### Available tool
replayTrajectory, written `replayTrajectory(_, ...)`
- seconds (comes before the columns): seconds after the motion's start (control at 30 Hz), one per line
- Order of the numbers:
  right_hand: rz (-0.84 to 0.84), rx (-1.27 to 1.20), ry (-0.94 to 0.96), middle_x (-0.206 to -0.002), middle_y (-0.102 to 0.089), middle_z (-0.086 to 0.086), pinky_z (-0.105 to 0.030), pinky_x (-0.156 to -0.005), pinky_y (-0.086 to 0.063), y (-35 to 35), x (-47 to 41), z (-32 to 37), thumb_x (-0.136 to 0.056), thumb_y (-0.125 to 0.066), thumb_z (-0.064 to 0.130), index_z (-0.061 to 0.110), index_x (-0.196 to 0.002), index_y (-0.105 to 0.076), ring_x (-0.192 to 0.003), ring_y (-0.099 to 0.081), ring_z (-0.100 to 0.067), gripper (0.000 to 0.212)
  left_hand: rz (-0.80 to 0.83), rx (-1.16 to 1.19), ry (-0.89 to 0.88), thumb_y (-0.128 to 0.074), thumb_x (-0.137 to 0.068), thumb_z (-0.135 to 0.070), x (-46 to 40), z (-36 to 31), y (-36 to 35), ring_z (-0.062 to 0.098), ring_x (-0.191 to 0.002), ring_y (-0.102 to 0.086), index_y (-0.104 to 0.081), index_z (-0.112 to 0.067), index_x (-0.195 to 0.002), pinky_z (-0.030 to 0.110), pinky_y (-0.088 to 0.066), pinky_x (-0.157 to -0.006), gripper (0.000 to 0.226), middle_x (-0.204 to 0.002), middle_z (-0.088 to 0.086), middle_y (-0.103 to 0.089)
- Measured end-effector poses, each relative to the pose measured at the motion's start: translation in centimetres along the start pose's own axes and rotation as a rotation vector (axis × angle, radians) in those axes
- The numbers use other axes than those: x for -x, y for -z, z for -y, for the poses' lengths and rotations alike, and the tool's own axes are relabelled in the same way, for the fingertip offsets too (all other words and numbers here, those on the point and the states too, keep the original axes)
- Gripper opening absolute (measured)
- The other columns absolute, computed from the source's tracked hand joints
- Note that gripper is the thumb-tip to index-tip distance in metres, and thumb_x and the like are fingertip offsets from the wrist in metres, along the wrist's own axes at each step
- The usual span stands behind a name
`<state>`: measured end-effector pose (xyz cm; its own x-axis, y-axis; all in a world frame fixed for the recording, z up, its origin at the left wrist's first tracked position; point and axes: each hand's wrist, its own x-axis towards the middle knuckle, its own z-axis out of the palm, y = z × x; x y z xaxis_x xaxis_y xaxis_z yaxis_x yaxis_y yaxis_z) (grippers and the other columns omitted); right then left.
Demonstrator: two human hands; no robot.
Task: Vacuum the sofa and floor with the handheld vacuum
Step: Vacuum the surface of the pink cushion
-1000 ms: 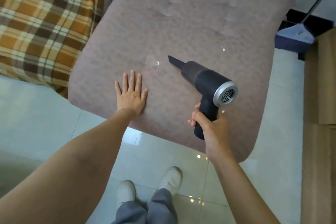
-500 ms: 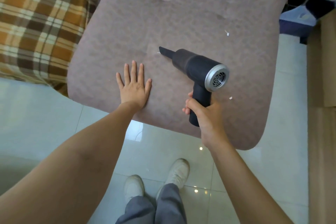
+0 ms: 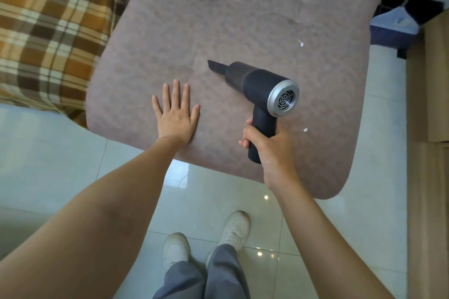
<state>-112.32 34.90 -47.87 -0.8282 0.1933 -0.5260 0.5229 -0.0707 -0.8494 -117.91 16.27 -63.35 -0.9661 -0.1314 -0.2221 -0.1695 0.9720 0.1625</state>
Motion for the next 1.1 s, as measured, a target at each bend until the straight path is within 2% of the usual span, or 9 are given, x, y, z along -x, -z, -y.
replayTrajectory(0.13,-0.013,0.009,0.022,-0.057,-0.052,-0.002,-0.026,-0.062,-0.043,0.0,-0.4,0.3,-0.075,-0.060,-0.001,0.014,-0.083,-0.056,-0.059,-0.051,-0.019,0.018,-0.008,-0.004,0.002,-0.013,-0.100,-0.050,0.0,0.0,0.1,0.025,-0.148,0.010,0.000,-0.024,-0.154,0.053,0.007,-0.117,0.061,-0.162,0.001,0.005)
replayTrajectory(0.3,-0.071,-0.016,0.039,-0.052,-0.051,0.002,-0.034,-0.067,-0.044,0.9,-0.8,0.3,-0.077,-0.058,-0.006,0.012,-0.082,-0.056,-0.052,-0.048,-0.015,0.019,-0.030,0.007,0.004,-0.016,-0.100,-0.049,0.1,-0.2,0.2,0.025,-0.148,0.008,-0.004,-0.024,-0.154,0.053,0.006,-0.117,0.061,-0.162,0.001,0.002)
replayTrajectory(0.47,-0.084,-0.016,0.045,-0.054,-0.050,-0.002,-0.031,-0.067,-0.048,2.4,-0.2,0.1,-0.079,-0.055,-0.011,0.008,-0.084,-0.055,-0.053,-0.050,-0.014,0.020,-0.040,0.001,0.002,-0.017,-0.100,-0.048,0.0,-0.2,0.2,0.026,-0.148,0.007,-0.005,-0.023,-0.154,0.054,0.006,-0.117,0.061,-0.162,0.002,0.000)
replayTrajectory(0.6,-0.071,-0.011,0.037,-0.055,-0.050,-0.004,-0.027,-0.063,-0.043,2.9,0.4,-0.2,-0.079,-0.055,-0.011,0.011,-0.081,-0.054,-0.059,-0.050,-0.019,0.022,-0.033,-0.004,-0.006,-0.019,-0.099,-0.047,-0.1,-0.7,0.3,0.027,-0.148,0.006,-0.007,-0.020,-0.154,0.057,0.007,-0.115,0.062,-0.162,0.002,-0.003)
replayTrajectory(0.77,-0.077,-0.027,0.022,-0.058,-0.050,-0.007,-0.031,-0.065,-0.040,3.3,0.2,0.1,-0.078,-0.055,-0.010,0.012,-0.081,-0.054,-0.064,-0.049,-0.022,0.022,-0.014,-0.026,-0.088,-0.018,-0.099,-0.048,-0.7,-2.2,0.6,0.025,-0.148,0.004,-0.006,-0.020,-0.154,0.057,0.006,-0.116,0.062,-0.162,0.002,-0.003)
replayTrajectory(1.0,-0.142,-0.104,0.034,-0.053,-0.053,0.000,-0.030,-0.067,-0.044,4.0,-3.2,0.3,-0.077,-0.059,-0.005,0.013,-0.081,-0.056,-0.055,-0.050,-0.017,0.019,-0.005,-0.014,-0.112,-0.024,-0.100,-0.045,-1.3,-4.3,0.3,0.025,-0.148,0.003,-0.007,-0.019,-0.154,0.056,0.004,-0.116,0.062,-0.162,0.003,-0.003)
replayTrajectory(1.1,-0.132,-0.127,0.048,-0.053,-0.054,0.004,-0.030,-0.063,-0.043,2.8,-5.5,0.9,-0.079,-0.058,-0.007,0.013,-0.080,-0.055,-0.050,-0.048,-0.013,0.020,0.001,-0.012,-0.120,-0.025,-0.100,-0.045,-1.4,-4.2,0.4,0.025,-0.148,0.003,-0.008,-0.019,-0.154,0.055,0.004,-0.116,0.062,-0.162,0.003,-0.003)
